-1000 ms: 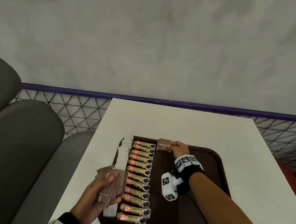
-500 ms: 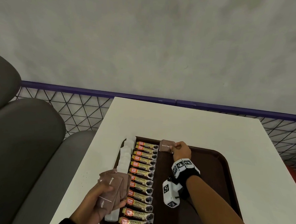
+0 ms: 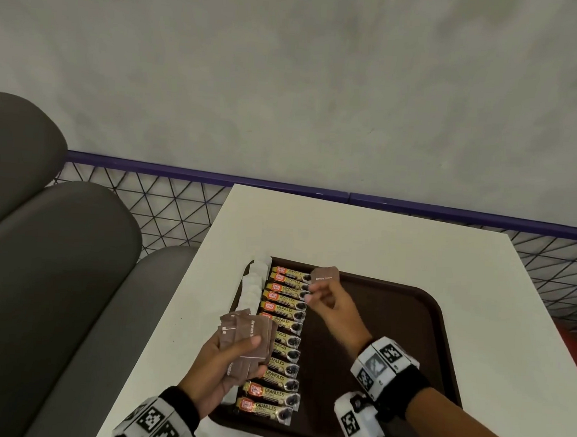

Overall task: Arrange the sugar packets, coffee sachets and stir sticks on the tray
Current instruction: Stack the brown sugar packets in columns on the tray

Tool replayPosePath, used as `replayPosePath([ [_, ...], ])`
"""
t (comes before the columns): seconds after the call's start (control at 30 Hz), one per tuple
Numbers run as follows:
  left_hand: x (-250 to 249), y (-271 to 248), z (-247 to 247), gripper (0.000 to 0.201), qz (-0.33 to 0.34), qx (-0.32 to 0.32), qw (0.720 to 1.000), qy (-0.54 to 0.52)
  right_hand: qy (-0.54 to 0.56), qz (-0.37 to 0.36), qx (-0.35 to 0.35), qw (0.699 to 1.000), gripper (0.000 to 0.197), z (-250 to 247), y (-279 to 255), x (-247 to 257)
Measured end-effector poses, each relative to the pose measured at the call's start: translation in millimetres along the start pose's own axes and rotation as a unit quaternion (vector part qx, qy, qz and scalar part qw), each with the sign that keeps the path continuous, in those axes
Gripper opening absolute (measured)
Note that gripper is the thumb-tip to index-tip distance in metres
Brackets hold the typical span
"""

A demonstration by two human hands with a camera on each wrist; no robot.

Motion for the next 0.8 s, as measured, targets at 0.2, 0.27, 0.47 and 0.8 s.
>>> replayPosePath([
  [0.2,4.1,-7.0,15.9,0.045,0.013,0.002,1.0,0.02,0.016,0.077,0.1,0.992,0.026,29.5,-34.0,-0.9],
  [0.27,3.3,-8.8,21.4,0.043,0.018,0.019,0.999,0.03,0.039,0.099,0.109,0.988,0.026,34.8,-37.8,-6.6],
  [0.47,2.7,-10.1,28.6,0.034,0.013,0.037,0.999,-0.009,0.073,0.078,0.065,0.992,0.016,20.7,-34.3,-10.9],
  [0.8,7.1,3.0,28.6,0.034,0.013,-0.004,0.998,-0.053,0.211,0.122,0.05,0.969,0.01,-2.3,-25.7,-19.7],
])
Point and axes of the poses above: each hand's wrist, its own y-axis towards the middle knuckle, its own z-axis out of the palm, x = y × z, the point moved 1 cm from there along y, towards the middle knuckle, and after that the axes turned 5 degrees about z, right-handed, at the moved point
